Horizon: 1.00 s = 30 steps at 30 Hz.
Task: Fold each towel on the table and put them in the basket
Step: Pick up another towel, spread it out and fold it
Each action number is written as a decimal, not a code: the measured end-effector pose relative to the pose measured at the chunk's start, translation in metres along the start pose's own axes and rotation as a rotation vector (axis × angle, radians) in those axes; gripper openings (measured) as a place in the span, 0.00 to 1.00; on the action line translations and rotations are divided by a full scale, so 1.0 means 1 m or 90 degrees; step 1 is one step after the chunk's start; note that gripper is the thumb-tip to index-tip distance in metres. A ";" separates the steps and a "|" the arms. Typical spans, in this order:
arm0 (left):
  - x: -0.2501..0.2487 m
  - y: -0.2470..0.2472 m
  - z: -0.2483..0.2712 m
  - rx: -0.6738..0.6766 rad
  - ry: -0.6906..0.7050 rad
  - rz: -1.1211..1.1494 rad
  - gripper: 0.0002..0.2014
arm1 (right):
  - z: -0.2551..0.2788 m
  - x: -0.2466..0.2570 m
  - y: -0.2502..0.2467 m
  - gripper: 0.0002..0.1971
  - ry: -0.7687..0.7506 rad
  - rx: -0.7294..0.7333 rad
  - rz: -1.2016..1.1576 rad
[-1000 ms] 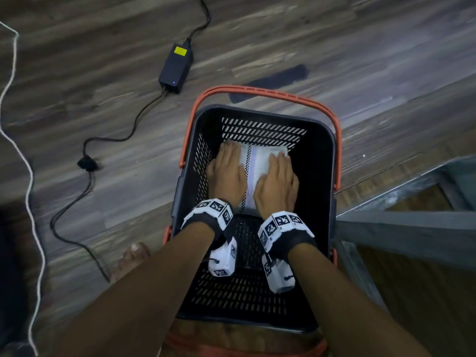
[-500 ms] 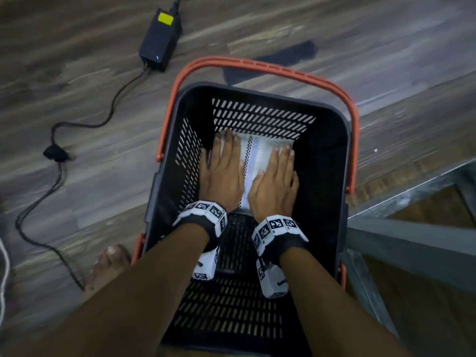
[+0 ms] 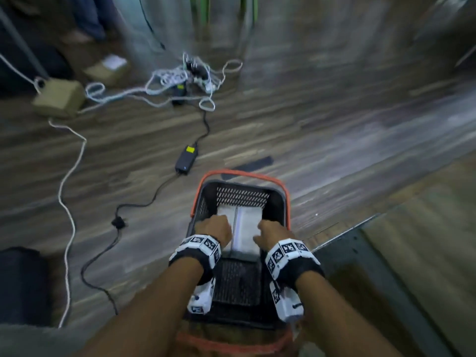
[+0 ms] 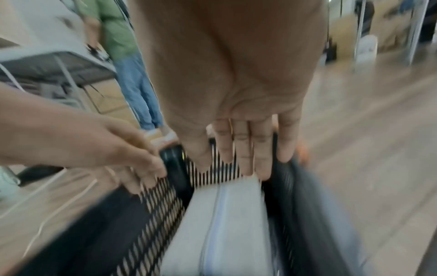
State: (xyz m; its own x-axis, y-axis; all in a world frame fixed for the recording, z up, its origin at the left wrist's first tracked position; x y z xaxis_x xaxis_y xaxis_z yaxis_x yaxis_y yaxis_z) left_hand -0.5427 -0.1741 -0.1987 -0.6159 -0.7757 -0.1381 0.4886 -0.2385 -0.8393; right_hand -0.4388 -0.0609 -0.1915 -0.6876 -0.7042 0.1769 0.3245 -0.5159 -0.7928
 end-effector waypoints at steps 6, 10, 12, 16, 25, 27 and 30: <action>-0.023 -0.111 0.100 -0.148 0.137 -0.024 0.17 | 0.120 -0.005 -0.114 0.17 -0.042 -0.134 -0.002; -0.053 -0.170 0.181 -0.238 0.206 -0.062 0.20 | 0.213 -0.019 -0.168 0.22 -0.033 -0.218 0.020; -0.072 -0.187 0.221 -0.272 0.235 -0.075 0.21 | 0.259 -0.030 -0.186 0.23 -0.026 -0.268 0.017; -0.116 -0.206 0.287 -0.350 0.325 -0.100 0.21 | 0.338 -0.059 -0.207 0.22 0.007 -0.337 -0.005; -0.228 -0.198 0.372 -0.370 0.541 -0.163 0.20 | 0.470 -0.145 -0.197 0.20 0.127 -0.447 -0.034; -0.254 -0.193 0.385 -0.368 0.585 -0.150 0.20 | 0.495 -0.169 -0.189 0.20 0.169 -0.466 -0.042; -0.291 -0.176 0.405 -0.335 0.652 -0.133 0.21 | 0.534 -0.197 -0.171 0.19 0.220 -0.479 -0.068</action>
State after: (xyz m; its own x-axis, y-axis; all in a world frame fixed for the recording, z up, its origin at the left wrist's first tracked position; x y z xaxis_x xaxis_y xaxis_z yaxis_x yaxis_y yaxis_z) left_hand -0.1993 -0.1427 0.2018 -0.9816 0.1406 -0.1291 0.1503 0.1518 -0.9769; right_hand -0.0118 -0.0949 0.2210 -0.8907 -0.4169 0.1814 -0.1901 -0.0208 -0.9815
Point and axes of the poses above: each hand's wrist, its own z-axis away from the middle knuckle, its own y-axis out of the palm, x = y × z, the point moved 2 cm from there along -z, towards the middle knuckle, and after that the axes turned 1 degree about -x, right-handed, at the moved point
